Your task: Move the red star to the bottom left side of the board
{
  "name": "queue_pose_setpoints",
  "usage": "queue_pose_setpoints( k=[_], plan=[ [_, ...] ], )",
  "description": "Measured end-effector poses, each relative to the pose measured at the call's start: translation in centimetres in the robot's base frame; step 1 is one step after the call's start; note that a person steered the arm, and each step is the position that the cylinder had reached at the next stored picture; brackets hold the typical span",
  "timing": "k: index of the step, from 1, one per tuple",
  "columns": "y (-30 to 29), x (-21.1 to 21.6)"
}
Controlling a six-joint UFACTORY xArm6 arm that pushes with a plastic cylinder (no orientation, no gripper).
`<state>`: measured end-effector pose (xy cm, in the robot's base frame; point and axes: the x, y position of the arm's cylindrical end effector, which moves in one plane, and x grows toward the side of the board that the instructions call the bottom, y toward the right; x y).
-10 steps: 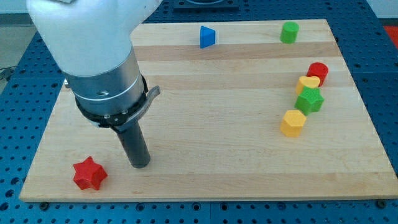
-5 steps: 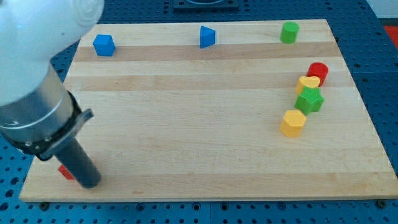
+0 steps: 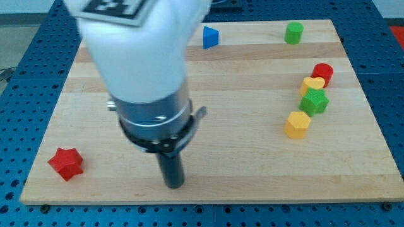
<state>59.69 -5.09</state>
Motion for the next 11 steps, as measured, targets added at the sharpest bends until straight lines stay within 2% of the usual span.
queue_pose_setpoints(
  k=[2, 5, 6, 8, 9, 10, 11],
  plan=[
    [0.3, -0.1],
    [8.9, -11.0],
    [11.2, -12.6],
    [12.6, -11.1],
    [11.8, -7.2],
    [15.7, -4.3],
    [21.0, -3.3]
  ],
)
